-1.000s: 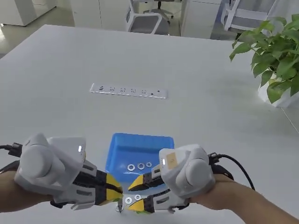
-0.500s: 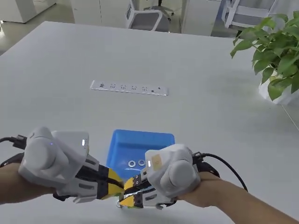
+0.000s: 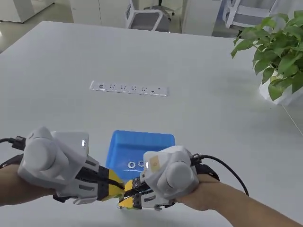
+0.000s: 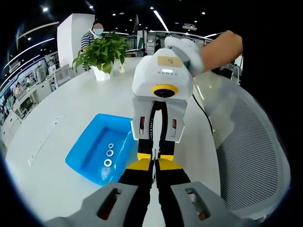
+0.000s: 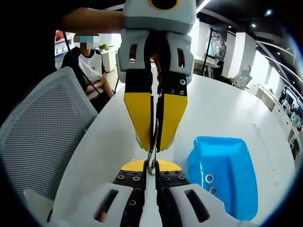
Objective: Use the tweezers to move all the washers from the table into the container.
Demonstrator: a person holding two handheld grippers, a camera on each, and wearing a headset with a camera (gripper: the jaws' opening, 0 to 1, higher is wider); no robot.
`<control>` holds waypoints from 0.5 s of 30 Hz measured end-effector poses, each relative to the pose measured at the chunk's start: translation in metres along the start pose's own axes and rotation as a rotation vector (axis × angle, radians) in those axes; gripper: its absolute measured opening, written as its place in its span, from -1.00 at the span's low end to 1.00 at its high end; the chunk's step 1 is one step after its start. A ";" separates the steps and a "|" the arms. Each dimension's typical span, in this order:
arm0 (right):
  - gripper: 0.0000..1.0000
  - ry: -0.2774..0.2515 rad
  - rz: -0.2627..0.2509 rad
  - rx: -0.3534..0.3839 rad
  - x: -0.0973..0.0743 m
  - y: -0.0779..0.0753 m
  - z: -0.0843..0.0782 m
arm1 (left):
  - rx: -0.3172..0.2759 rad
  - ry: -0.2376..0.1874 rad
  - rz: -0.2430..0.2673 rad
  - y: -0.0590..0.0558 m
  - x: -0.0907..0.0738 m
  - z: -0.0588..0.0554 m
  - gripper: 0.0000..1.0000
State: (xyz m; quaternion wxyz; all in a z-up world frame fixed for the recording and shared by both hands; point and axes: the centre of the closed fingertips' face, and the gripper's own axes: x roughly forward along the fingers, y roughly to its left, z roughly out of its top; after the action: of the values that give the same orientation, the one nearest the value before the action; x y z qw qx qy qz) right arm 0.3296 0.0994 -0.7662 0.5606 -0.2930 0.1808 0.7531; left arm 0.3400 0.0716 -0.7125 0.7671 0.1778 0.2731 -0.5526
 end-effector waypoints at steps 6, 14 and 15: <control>-0.88 -0.003 -0.011 0.004 0.000 0.000 0.000 | -0.009 0.001 0.003 -0.001 0.000 0.000 -0.87; -0.87 0.007 -0.015 -0.003 0.000 0.000 0.000 | -0.037 0.000 0.001 -0.004 -0.002 -0.001 -0.76; -0.87 0.009 -0.014 -0.004 0.000 0.000 0.000 | -0.038 -0.001 0.002 -0.005 -0.002 -0.002 -0.73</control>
State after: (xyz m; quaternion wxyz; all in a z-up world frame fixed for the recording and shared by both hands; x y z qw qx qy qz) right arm 0.3296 0.0988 -0.7662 0.5646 -0.2985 0.1797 0.7482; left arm 0.3343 0.0726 -0.7121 0.7710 0.1631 0.2828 -0.5468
